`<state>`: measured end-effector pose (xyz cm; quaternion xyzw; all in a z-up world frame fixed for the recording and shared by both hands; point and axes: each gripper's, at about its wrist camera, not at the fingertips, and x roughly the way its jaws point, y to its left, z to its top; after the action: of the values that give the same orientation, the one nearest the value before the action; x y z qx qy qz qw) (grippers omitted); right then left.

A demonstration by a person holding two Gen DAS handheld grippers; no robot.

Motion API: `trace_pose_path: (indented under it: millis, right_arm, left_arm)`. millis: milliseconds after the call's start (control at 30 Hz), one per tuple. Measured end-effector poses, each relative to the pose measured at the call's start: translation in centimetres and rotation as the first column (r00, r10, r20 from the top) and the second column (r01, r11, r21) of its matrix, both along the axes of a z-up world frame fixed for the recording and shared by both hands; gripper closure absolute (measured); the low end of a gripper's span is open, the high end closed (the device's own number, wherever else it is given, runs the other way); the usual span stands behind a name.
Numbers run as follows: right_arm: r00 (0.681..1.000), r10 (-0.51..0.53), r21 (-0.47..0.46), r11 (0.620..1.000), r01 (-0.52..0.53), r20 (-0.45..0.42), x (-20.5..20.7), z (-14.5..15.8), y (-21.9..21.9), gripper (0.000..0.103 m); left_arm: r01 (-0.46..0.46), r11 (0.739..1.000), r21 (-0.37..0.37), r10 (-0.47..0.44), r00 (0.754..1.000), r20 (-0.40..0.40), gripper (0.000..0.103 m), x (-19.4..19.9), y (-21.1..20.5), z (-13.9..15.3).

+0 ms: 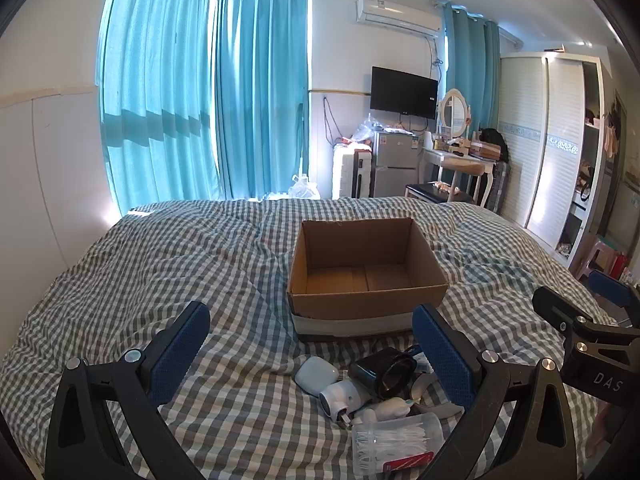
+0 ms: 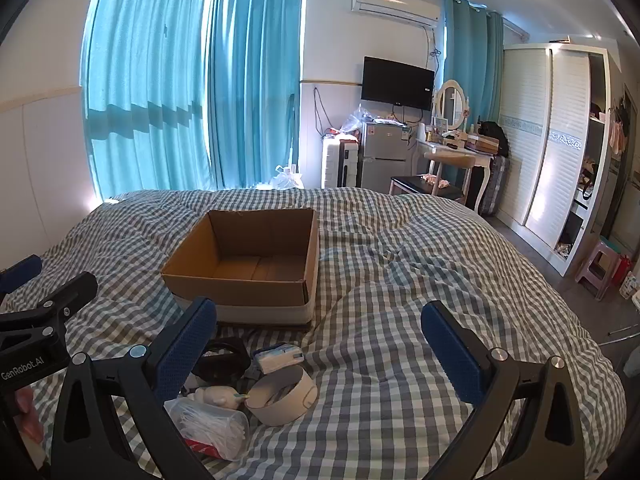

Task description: Organize objects

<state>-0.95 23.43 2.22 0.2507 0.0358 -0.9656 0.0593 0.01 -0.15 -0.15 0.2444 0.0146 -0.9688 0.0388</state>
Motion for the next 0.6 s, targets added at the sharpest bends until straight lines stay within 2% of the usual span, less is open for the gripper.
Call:
trace_pose_path:
  millis: [600]
  right_arm:
    - [1.0, 0.023, 0.022, 1.0, -0.023, -0.006, 0.39, 0.1, -0.66, 0.0]
  left_arm:
    - [-0.004, 1.0, 0.003, 0.004, 1.0, 0.017, 0.0, -0.01, -0.18, -0.59]
